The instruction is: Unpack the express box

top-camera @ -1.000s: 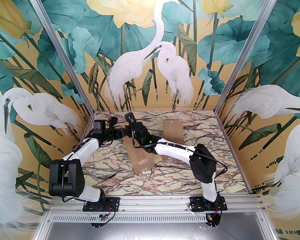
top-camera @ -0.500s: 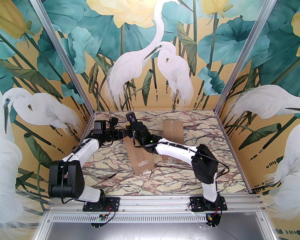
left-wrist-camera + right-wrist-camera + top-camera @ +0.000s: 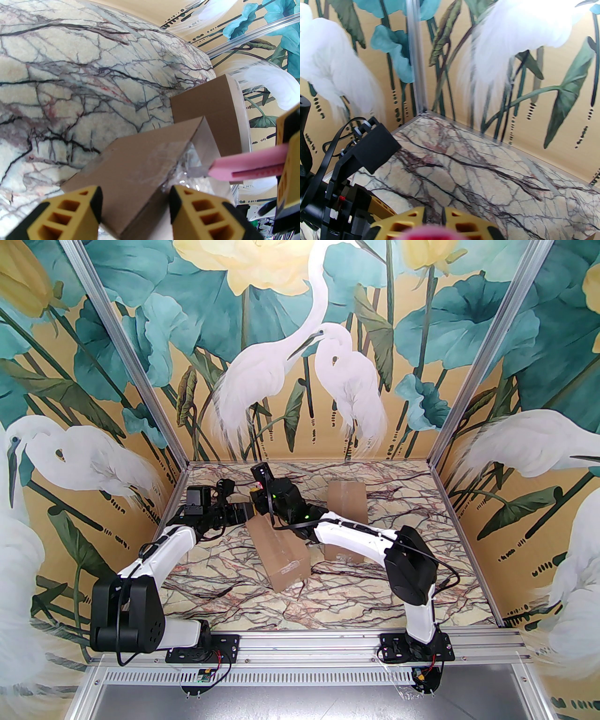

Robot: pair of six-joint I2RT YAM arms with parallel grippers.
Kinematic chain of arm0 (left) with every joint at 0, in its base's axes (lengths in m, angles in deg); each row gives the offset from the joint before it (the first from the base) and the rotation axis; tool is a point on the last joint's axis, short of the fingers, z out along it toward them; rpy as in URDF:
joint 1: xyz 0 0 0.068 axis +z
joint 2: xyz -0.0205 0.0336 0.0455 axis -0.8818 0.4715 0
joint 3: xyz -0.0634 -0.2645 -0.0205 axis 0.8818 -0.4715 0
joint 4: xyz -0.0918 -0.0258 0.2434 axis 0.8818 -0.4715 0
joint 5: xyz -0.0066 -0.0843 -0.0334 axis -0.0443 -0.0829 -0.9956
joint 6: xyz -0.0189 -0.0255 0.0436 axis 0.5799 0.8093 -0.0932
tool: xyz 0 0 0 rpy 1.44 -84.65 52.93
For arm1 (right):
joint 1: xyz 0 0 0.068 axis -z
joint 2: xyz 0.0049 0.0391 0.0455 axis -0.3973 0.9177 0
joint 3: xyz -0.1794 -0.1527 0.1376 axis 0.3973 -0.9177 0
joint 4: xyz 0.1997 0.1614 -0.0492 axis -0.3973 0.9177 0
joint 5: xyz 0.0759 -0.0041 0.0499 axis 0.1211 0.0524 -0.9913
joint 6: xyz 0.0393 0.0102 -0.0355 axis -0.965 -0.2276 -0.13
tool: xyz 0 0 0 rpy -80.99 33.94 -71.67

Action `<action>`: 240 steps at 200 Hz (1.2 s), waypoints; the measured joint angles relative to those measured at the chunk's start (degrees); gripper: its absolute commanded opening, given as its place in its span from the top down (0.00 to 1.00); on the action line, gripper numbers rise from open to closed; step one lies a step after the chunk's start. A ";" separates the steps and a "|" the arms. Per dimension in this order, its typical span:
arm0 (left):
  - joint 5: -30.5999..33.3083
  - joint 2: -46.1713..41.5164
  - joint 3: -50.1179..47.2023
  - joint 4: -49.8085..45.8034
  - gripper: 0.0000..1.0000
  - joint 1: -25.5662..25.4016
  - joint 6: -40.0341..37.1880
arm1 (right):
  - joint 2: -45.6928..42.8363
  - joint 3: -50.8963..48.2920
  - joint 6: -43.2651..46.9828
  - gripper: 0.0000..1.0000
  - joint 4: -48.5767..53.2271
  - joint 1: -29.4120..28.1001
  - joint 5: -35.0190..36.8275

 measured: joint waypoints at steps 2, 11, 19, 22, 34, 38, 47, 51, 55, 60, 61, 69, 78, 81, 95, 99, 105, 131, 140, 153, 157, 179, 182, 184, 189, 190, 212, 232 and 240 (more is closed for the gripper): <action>0.11 -0.13 -0.04 -0.15 0.38 0.00 -0.17 | 0.00 0.00 0.00 1.00 0.02 0.04 -0.28; 0.66 -0.63 -0.07 -1.49 0.37 -0.09 -0.52 | 0.00 0.04 0.00 1.00 0.07 0.09 -1.01; 1.25 -0.83 0.13 -2.29 0.35 -0.22 -1.29 | 0.00 0.07 -0.04 1.00 0.28 0.09 -1.64; 1.53 -0.83 0.37 -2.69 0.35 -0.22 -1.73 | 0.00 0.09 -0.07 1.00 0.33 0.09 -1.77; 2.45 -0.81 1.70 -4.81 0.33 -0.31 -3.32 | 0.00 0.09 -0.09 1.00 0.35 0.11 -2.16; 2.71 -0.74 2.43 -5.92 0.33 -0.37 -4.17 | 0.00 0.09 -0.11 1.00 0.33 0.15 -2.25; 3.10 -0.52 4.20 -8.13 0.33 -0.63 -5.97 | 0.00 0.09 -0.09 1.00 0.22 0.15 -2.58; 3.34 -0.39 5.03 -8.87 0.33 -0.70 -6.95 | 0.00 0.09 -0.04 1.00 0.22 0.17 -2.80; 3.56 -0.13 6.10 -9.70 0.33 -0.79 -7.91 | 0.00 0.09 -0.02 1.00 0.20 0.20 -3.02; 3.89 0.13 7.37 -10.64 0.33 -0.92 -9.01 | 0.00 0.09 0.04 1.00 0.20 0.22 -3.28; 3.96 0.20 7.54 -10.80 0.33 -0.92 -9.20 | 0.00 0.09 0.04 1.00 0.20 0.22 -3.28; 4.50 0.79 9.40 -12.24 0.34 -0.90 -11.08 | 0.00 0.13 0.17 1.00 -0.02 0.33 -3.39; 4.52 1.60 11.13 -13.44 0.37 -0.68 -13.11 | 0.00 0.26 0.20 1.00 0.02 0.48 -3.76; 4.44 1.95 11.67 -13.84 0.38 -0.57 -13.64 | 0.00 0.28 0.20 1.00 0.02 0.52 -3.85; 2.97 3.78 13.88 -15.67 0.41 -0.20 -16.17 | 0.00 0.31 0.20 1.00 0.17 0.59 -4.46; 2.54 4.44 14.51 -16.26 0.44 -0.13 -16.90 | 0.00 0.31 0.22 1.00 0.17 0.57 -4.59; 1.81 5.42 15.28 -16.98 0.46 -0.04 -17.75 | 0.00 0.31 0.24 1.00 0.20 0.57 -4.85; -0.90 8.98 16.85 -19.19 0.45 0.15 -20.37 | 0.00 0.48 0.66 1.00 0.72 0.63 -5.31; -1.92 9.64 16.83 -19.76 0.43 0.31 -20.76 | 0.00 0.57 0.83 1.00 0.83 0.70 -5.62; -2.54 9.94 16.81 -20.24 0.42 0.31 -21.22 | 0.00 0.81 0.85 1.00 1.18 0.68 -5.81; -2.62 9.97 16.81 -20.28 0.42 0.33 -21.29 | 0.00 0.85 0.85 1.00 1.31 0.70 -5.90; -3.19 10.23 16.81 -20.44 0.42 0.61 -21.84 | 0.00 0.85 0.85 1.00 1.31 0.72 -6.25; -3.32 10.32 16.81 -20.44 0.42 0.63 -21.84 | 0.00 0.85 0.85 1.00 1.31 0.72 -6.25; -3.43 10.36 16.81 -20.41 0.42 0.63 -21.84 | 0.00 0.85 0.85 1.00 1.33 0.72 -6.25; -3.67 10.51 16.81 -20.39 0.42 0.68 -21.84 | 0.00 0.85 0.87 1.00 1.40 0.74 -6.23; -3.69 10.56 16.81 -20.39 0.42 0.68 -21.84 | 0.02 0.85 0.87 1.00 1.44 0.74 -6.23; -5.22 11.65 16.81 -20.33 0.46 0.74 -21.84 | 0.07 0.94 0.87 1.00 1.97 0.83 -6.23; -6.45 11.89 16.33 -19.63 0.50 0.98 -21.73 | 0.13 0.96 1.07 1.00 1.99 0.83 -6.21; -7.10 11.89 15.93 -19.10 0.53 1.09 -21.51 | 0.13 0.96 1.09 1.00 2.01 0.83 -6.21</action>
